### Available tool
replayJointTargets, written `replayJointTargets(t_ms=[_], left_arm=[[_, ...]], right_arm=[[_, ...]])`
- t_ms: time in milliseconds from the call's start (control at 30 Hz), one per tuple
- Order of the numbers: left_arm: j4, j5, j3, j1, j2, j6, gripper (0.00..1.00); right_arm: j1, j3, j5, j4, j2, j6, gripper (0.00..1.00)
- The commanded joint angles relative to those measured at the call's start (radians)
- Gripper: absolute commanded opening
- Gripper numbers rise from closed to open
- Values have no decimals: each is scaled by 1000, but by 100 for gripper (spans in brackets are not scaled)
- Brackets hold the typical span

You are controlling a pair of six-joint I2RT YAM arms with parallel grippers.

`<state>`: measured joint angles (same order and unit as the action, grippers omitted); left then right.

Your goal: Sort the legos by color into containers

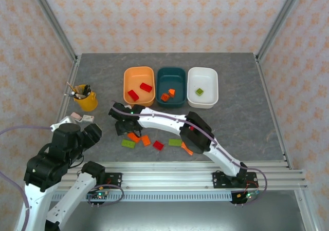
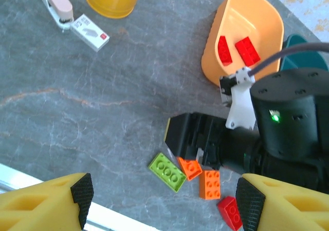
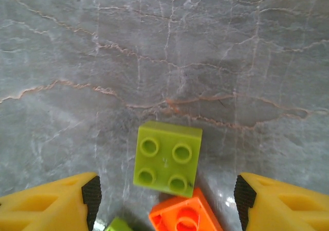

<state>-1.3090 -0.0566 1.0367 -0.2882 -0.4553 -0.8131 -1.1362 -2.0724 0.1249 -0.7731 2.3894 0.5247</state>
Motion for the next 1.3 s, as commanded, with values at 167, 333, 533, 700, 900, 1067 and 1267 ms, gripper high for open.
replayJointTargets(t_ms=[167,333,533,700,900,1067,1267], left_arm=[[-85,55,-11,-8,35,-20,77],[-85,62,-10,-8,36,-18,76],[-65,80,-24,-8,41,-20,76],[-52,106,-46,-8,48,-21,76],[-13,150,-86,-8,60,-61,76],[149,278,-146,-8,2,-111,76],[411,399,-169,-9,-169,-135,76]], right_arm=[[-4,-174,-65,-110,131,26,60],[-2,-188,-88,-143,149,47,48],[-3,-184,-104,-167,156,54,36],[-3,-183,-128,-173,120,47,31],[23,-76,-158,-112,-41,50,29],[93,59,-184,-83,-225,57,29],[279,248,-200,-77,-453,35,29]])
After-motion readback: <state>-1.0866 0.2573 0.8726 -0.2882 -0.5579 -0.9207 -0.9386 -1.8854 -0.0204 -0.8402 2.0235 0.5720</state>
